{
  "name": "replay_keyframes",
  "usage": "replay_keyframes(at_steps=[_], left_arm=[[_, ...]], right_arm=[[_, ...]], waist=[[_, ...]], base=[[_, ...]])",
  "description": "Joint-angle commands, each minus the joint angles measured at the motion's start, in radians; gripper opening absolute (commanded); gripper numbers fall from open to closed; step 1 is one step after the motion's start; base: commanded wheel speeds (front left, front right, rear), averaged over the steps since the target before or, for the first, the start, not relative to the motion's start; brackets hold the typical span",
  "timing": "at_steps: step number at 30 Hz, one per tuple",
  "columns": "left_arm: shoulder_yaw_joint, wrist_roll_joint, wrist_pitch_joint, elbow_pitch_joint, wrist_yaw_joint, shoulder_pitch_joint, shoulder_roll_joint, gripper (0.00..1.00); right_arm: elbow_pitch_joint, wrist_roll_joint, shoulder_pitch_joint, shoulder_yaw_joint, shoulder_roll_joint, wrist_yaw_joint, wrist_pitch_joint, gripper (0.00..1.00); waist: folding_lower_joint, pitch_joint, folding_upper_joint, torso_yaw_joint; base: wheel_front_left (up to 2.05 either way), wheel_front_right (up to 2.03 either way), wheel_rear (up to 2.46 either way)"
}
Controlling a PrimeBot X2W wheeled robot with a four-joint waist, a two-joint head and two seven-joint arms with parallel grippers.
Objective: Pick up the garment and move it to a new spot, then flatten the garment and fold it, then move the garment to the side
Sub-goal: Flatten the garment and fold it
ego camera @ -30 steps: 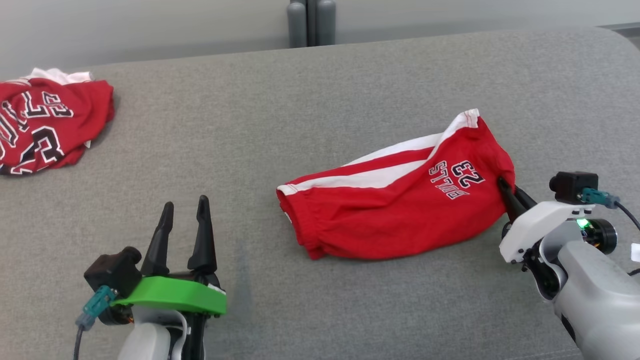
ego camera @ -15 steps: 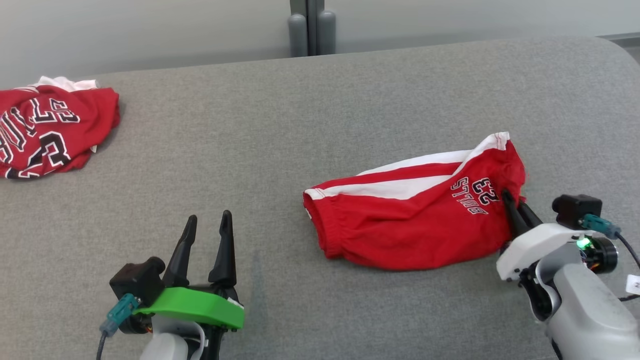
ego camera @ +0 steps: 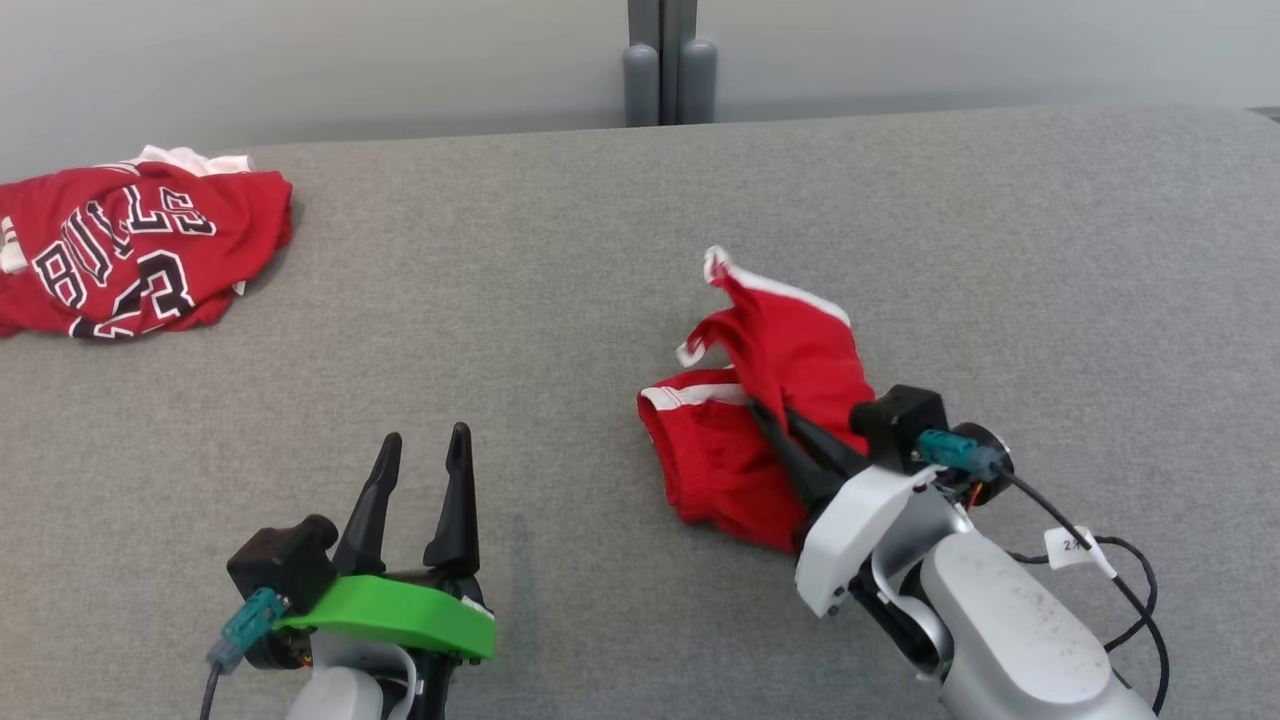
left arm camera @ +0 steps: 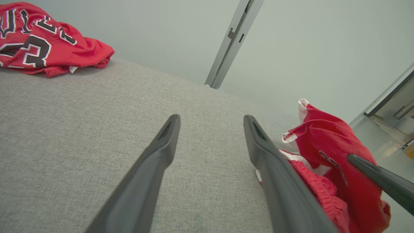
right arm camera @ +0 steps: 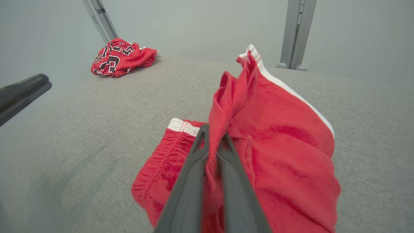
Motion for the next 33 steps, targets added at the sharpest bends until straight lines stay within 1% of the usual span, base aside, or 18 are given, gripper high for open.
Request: replay_keyframes(at_steps=[1,5,11,12,14,15,20,24,30,33], left_arm=[[-0.001,0.004,0.0,0.0,-0.003,0.008,0.001,1.0],[0.004,0.001,-0.001,-0.002,-0.003,0.017,-0.001,1.0],[0.008,-0.001,-0.001,0.003,-0.004,0.024,-0.002,1.0],[0.008,-0.001,0.0,0.004,-0.004,0.026,-0.002,1.0],[0.006,0.001,-0.001,0.005,-0.004,0.029,-0.002,1.0],[0.005,0.002,0.0,0.006,-0.004,0.029,-0.003,1.0],[-0.001,0.001,0.0,0.011,-0.005,0.038,-0.004,1.0],[-0.005,0.002,0.0,0.011,-0.005,0.044,-0.004,1.0],[-0.01,0.012,-0.001,0.001,-0.007,0.052,-0.004,1.0],[-0.012,0.02,0.0,-0.004,-0.007,0.05,-0.005,1.0]], right_arm=[[-0.029,-0.008,0.025,0.018,-0.011,-0.001,0.017,0.0],[-0.094,-0.015,0.067,0.076,-0.024,-0.001,0.073,0.0],[-0.137,-0.028,0.106,0.122,-0.033,-0.001,0.114,0.0],[-0.14,-0.028,0.11,0.125,-0.031,-0.001,0.116,0.04],[-0.149,-0.025,0.118,0.133,-0.025,-0.001,0.115,0.58],[-0.153,-0.024,0.119,0.133,-0.022,-0.001,0.11,1.0],[-0.173,-0.022,0.133,0.137,-0.017,-0.001,0.09,1.0],[-0.204,-0.018,0.141,0.107,-0.012,-0.001,0.065,1.0],[-0.239,-0.051,0.143,-0.007,-0.004,-0.001,0.011,1.0],[-0.229,-0.083,0.135,-0.075,0.0,-0.001,-0.017,1.0]], waist=[[0.0,-0.006,0.0,0.008],[0.0,-0.01,0.0,0.012],[0.0,-0.017,0.0,0.014],[0.0,-0.018,0.0,0.014],[0.0,-0.021,0.0,0.013],[0.0,-0.023,0.0,0.012],[0.0,-0.035,0.0,0.009],[0.0,-0.047,0.0,0.005],[0.0,-0.056,0.0,0.004],[0.0,-0.054,0.0,0.008]], base=[[0.0,0.0,0.0],[0.0,0.0,0.0],[0.0,0.0,0.0],[0.0,0.0,0.0],[0.0,0.0,0.0],[0.0,0.0,0.0],[0.0,0.0,0.0],[0.0,0.0,0.0],[0.0,0.0,0.0],[0.0,0.0,0.0]])
